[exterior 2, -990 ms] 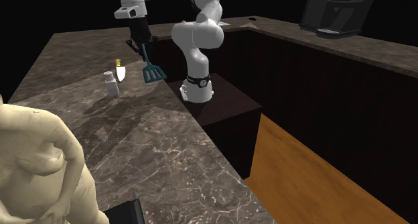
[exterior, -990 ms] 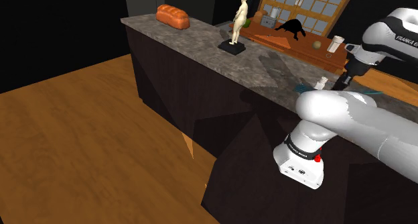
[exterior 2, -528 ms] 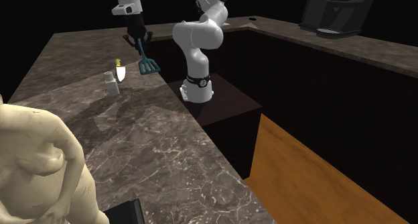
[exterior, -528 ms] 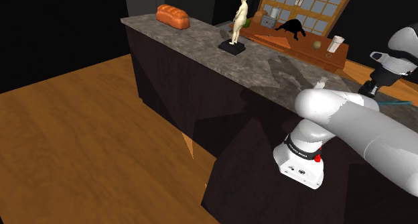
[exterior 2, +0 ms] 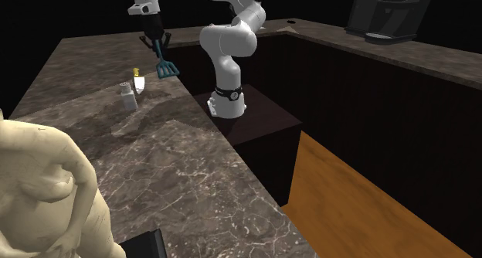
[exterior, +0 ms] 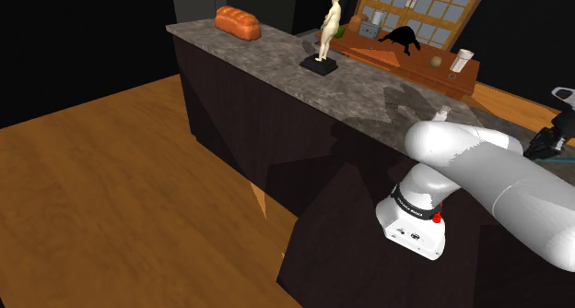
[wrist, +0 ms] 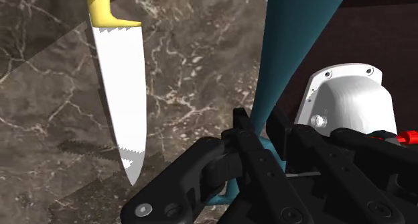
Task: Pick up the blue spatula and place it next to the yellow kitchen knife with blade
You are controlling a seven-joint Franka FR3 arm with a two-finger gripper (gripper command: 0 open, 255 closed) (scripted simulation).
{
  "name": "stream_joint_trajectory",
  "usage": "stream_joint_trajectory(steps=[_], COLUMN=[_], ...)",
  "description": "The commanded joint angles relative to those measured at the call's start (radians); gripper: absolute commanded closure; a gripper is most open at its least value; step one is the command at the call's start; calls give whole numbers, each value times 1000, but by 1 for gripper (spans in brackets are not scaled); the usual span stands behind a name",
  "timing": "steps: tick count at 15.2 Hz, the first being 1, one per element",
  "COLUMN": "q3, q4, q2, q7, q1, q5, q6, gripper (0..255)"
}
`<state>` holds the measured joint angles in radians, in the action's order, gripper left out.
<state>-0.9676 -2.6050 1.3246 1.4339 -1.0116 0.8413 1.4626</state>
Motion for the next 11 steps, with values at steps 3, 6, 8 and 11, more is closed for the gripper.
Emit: stream_joint_trajectory(steps=[3, 6, 8, 11], q3=[-73, -123, -156, -204], q4=[110, 194, 255, 352], q2=[-19, -34, -45, -62], q7=[107, 179, 226, 295], q1=[6, 22, 38, 69], q5=[66, 107, 132, 167], q6=[-23, -34, -41, -49], gripper=[255, 255, 255, 255])
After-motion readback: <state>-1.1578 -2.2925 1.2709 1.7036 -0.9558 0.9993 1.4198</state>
